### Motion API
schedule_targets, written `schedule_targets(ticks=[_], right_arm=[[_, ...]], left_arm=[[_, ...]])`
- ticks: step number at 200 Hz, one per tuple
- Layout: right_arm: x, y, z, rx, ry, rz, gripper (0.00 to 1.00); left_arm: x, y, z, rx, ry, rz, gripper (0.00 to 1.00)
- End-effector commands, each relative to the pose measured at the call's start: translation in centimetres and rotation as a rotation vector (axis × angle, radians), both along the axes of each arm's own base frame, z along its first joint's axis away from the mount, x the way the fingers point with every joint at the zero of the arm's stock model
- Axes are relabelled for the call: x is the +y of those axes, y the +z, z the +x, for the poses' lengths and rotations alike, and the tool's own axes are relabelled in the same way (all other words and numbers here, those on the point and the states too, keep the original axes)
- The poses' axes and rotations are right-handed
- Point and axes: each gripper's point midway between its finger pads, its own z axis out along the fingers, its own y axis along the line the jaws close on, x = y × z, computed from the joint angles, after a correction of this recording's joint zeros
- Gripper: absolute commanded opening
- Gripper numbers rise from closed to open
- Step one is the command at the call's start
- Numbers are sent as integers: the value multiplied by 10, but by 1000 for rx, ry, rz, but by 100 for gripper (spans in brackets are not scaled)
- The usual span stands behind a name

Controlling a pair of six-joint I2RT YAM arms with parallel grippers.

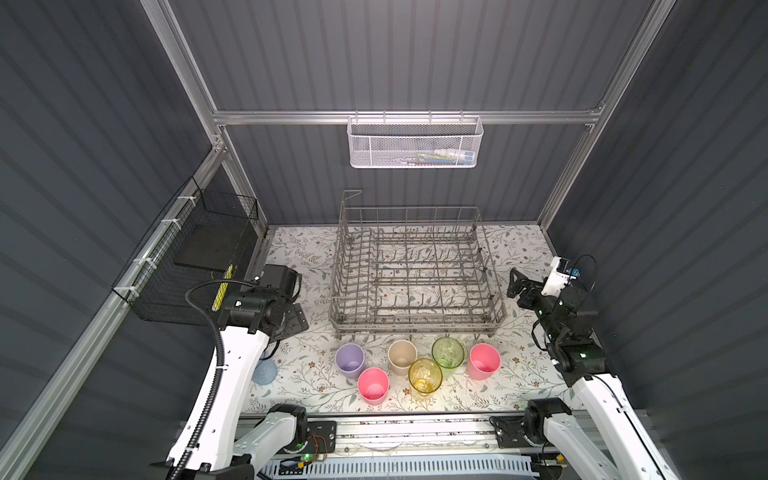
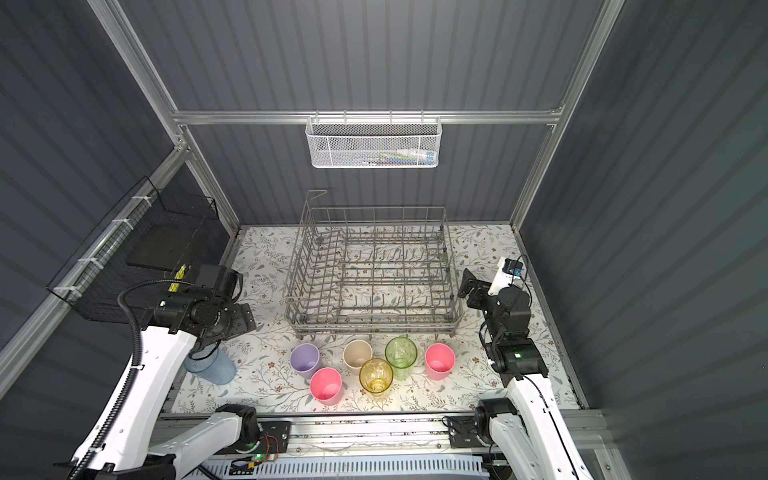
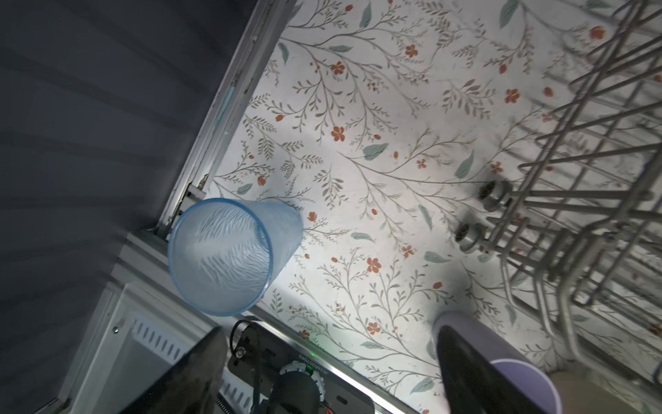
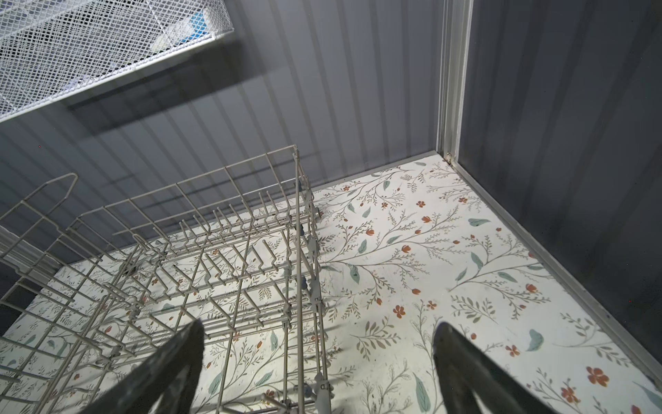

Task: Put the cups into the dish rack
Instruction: 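Reach the left gripper down to the translucent blue cup while the right arm rises, then close the left gripper on the blue cup's rim and lift it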

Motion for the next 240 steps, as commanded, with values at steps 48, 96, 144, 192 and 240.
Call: schedule_targets(ticks=[48,96,144,192,240], right_arm=[[6,-17,4,-1,26,32,99],[6,-20,6,-2,22,35,99],[7,-24,8,10,28,37,99],[6,-25,7,14,26,33,99],[7,-27,7,18,29,32,99]], left_arm=[[10,-30,-25,109,99,36,80],[13,-49,-26,150,121,53,77],[18,-64,-20,160,125,71,70],[19,-67,-10,152,143,48,76],[23,-76,-6,163,179,47,77]])
